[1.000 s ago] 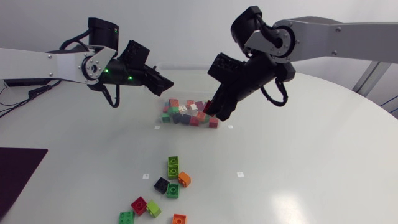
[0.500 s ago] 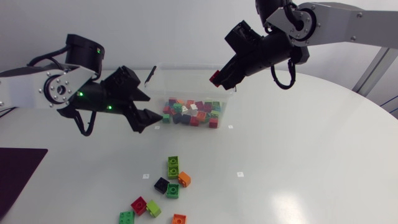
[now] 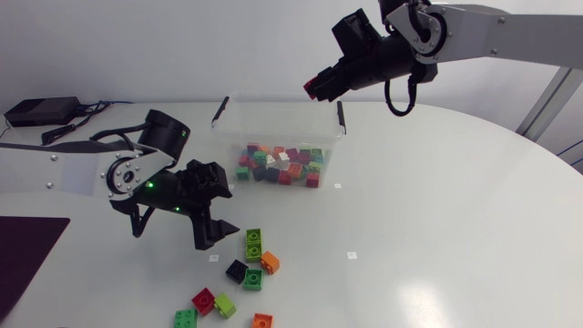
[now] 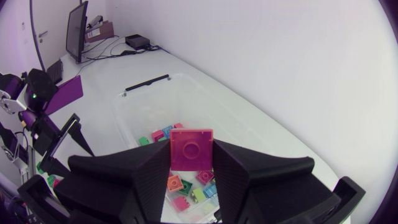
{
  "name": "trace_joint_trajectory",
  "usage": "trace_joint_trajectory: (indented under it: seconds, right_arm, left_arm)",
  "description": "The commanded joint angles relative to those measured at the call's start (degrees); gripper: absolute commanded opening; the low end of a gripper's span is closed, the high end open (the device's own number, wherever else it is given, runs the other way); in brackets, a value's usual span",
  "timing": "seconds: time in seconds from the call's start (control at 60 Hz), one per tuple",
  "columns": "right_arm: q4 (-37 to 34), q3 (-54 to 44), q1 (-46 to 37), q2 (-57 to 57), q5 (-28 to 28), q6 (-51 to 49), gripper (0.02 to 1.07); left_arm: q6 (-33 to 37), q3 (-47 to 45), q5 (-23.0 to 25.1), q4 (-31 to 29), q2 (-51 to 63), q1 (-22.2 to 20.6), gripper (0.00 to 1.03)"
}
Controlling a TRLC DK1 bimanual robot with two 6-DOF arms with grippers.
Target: Place the duplo bricks in the container
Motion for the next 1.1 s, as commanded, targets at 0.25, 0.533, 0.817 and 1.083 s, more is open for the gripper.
trace_joint_trajectory:
  seconds: [0.25,0.533,0.817,1.083]
  right_arm:
    - [2.5,7.2,0.3,9.1,2.1,4.0,0.7]
    - [2.6,5.5,0.2,6.6,2.3,4.3,0.96]
    - [3.3,-7.0,0.6,-4.5,1.7,3.3,0.96]
    - [3.0,-22.0,6.3,-16.6,1.9,3.2,0.96]
  left_arm:
    - [5.9,-2.0,-0.5,1.3,8.1,-1.8,0.96]
    - [5.8,-0.4,-0.4,5.1,11.8,-3.5,0.96]
    - [5.0,3.1,-0.2,6.0,14.0,-4.2,0.96]
    - [5.0,4.9,0.8,6.0,16.0,-4.9,0.91]
